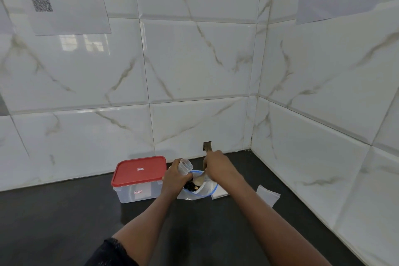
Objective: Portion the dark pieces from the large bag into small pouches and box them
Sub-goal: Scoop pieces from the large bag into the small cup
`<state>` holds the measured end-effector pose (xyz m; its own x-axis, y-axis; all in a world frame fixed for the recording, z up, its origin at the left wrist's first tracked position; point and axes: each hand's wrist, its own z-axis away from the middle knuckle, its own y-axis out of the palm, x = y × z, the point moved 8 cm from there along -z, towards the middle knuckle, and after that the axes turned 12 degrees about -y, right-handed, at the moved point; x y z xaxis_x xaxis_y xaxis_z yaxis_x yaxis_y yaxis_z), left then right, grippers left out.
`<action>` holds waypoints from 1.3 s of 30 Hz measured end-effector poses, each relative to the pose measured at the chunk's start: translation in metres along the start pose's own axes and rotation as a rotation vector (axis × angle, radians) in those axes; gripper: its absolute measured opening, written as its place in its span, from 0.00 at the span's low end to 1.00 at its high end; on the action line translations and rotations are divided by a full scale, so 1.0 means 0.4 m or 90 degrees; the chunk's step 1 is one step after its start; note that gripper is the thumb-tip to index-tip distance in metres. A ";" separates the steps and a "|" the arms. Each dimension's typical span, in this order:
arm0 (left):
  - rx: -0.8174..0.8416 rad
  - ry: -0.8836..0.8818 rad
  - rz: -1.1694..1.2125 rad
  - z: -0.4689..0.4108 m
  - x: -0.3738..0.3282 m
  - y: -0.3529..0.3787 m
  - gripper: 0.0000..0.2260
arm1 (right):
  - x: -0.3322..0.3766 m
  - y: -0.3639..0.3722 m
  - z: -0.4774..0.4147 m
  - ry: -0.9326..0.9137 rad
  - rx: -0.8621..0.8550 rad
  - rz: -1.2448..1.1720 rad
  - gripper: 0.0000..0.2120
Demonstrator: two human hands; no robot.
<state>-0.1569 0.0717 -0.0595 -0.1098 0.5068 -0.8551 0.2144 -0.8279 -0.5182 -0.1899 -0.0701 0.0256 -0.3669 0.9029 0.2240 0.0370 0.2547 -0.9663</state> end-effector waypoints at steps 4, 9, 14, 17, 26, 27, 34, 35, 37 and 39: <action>0.006 0.012 -0.012 0.011 -0.008 0.000 0.26 | 0.008 0.123 0.012 0.003 0.088 0.026 0.16; 0.013 0.020 -0.042 0.017 -0.011 -0.007 0.23 | 0.014 0.219 -0.004 0.016 0.186 0.013 0.16; 0.009 0.026 -0.044 0.020 -0.021 -0.014 0.21 | 0.012 0.239 -0.027 0.033 0.186 -0.054 0.17; 0.010 0.037 -0.050 0.017 -0.022 -0.013 0.18 | 0.008 0.230 -0.036 0.064 0.156 -0.148 0.17; 0.020 0.077 -0.085 -0.001 -0.015 -0.009 0.21 | 0.014 0.259 -0.067 0.098 0.245 -0.106 0.19; 0.017 0.082 -0.086 -0.004 -0.012 -0.010 0.20 | 0.011 0.261 -0.072 0.088 0.231 -0.095 0.19; -0.010 0.109 -0.067 -0.007 -0.009 -0.022 0.17 | 0.002 0.273 -0.084 0.079 0.201 -0.085 0.19; -0.011 0.110 -0.064 -0.007 -0.009 -0.023 0.17 | 0.002 0.277 -0.084 0.078 0.199 -0.084 0.19; -0.010 0.110 -0.065 -0.005 -0.007 -0.024 0.18 | 0.011 0.283 -0.080 0.073 0.200 -0.097 0.20; -0.011 0.107 -0.062 -0.007 -0.003 -0.025 0.19 | 0.023 0.287 -0.075 0.066 0.197 -0.104 0.22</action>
<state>-0.1561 0.0802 -0.0532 0.0327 0.6187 -0.7850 0.2281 -0.7693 -0.5968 -0.1612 -0.0223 -0.0795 -0.2477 0.8932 0.3754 -0.3032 0.2966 -0.9056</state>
